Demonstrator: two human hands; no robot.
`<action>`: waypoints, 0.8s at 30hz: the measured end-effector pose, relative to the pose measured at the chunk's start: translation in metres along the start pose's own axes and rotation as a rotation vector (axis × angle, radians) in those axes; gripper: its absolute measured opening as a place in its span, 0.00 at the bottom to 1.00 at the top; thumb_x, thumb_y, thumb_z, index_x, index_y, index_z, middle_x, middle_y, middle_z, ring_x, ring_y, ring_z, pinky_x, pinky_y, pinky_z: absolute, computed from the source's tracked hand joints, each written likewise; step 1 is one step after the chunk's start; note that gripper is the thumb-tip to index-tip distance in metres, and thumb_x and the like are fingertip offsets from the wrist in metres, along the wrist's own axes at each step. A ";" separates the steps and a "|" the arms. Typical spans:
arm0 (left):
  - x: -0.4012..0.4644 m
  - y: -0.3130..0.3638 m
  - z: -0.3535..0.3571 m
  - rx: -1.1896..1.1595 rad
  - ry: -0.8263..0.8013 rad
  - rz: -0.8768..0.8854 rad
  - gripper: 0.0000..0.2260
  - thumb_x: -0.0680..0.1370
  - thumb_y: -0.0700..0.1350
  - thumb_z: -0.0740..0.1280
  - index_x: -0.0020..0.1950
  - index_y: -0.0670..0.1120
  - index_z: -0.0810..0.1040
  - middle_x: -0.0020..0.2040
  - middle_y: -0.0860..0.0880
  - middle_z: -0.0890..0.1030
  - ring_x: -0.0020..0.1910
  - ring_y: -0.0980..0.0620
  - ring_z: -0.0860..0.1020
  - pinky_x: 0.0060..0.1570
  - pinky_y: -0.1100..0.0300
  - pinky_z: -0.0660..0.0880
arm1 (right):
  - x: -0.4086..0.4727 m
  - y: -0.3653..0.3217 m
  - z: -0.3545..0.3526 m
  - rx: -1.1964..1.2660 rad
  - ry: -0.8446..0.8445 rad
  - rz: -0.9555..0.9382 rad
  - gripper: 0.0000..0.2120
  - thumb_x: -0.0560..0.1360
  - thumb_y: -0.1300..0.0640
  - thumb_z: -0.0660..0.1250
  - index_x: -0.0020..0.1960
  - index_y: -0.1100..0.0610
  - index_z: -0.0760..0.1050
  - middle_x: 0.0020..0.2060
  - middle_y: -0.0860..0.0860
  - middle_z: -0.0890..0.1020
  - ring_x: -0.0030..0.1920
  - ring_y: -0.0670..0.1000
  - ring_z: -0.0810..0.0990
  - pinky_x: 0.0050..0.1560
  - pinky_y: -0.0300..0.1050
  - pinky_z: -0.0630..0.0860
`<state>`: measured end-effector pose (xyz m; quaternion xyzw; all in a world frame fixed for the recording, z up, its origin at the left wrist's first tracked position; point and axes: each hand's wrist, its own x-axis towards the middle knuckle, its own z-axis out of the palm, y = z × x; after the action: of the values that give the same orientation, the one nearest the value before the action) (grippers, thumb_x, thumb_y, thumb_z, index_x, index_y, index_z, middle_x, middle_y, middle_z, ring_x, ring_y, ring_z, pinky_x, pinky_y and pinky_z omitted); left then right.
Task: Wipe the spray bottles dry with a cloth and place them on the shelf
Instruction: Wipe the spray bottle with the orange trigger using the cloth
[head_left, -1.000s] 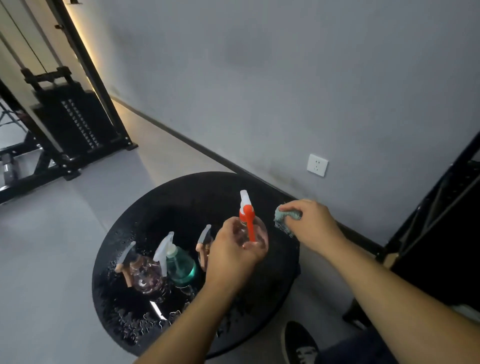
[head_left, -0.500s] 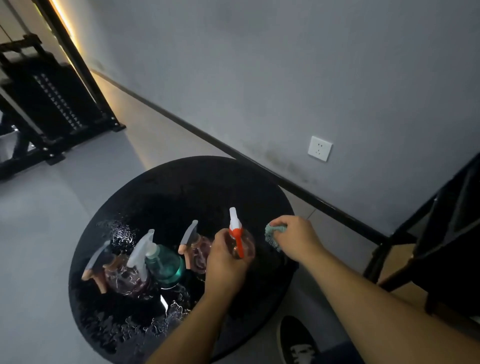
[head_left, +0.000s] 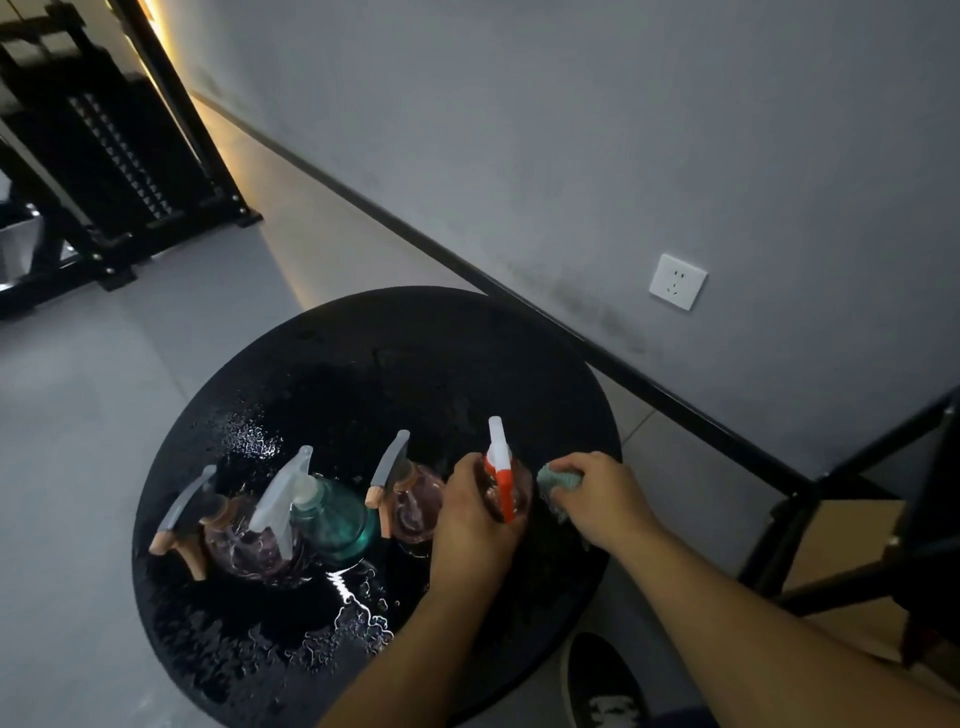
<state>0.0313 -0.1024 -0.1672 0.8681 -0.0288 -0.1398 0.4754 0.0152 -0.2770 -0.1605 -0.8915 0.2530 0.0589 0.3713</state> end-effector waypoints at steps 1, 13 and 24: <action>0.001 -0.002 0.001 0.016 0.005 0.008 0.34 0.73 0.48 0.81 0.71 0.64 0.65 0.64 0.58 0.79 0.62 0.57 0.80 0.63 0.54 0.81 | 0.000 0.000 0.001 0.002 -0.020 0.003 0.17 0.78 0.59 0.71 0.66 0.48 0.80 0.63 0.47 0.75 0.58 0.48 0.78 0.55 0.43 0.80; -0.028 0.017 -0.026 0.141 0.083 0.052 0.39 0.75 0.50 0.79 0.82 0.53 0.64 0.74 0.53 0.75 0.74 0.51 0.75 0.72 0.51 0.75 | -0.020 -0.025 -0.017 -0.015 -0.017 -0.083 0.21 0.77 0.59 0.73 0.69 0.50 0.77 0.66 0.48 0.76 0.63 0.49 0.77 0.63 0.46 0.78; -0.077 0.061 -0.115 0.465 0.076 0.300 0.29 0.82 0.41 0.68 0.82 0.51 0.63 0.82 0.52 0.66 0.77 0.52 0.71 0.65 0.64 0.70 | -0.050 -0.057 -0.048 0.049 -0.035 -0.180 0.26 0.74 0.54 0.78 0.70 0.47 0.76 0.67 0.46 0.78 0.66 0.47 0.76 0.64 0.43 0.72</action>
<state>-0.0060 -0.0277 -0.0413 0.9445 -0.1705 -0.0249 0.2797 -0.0038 -0.2560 -0.0753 -0.9001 0.1666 0.0348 0.4010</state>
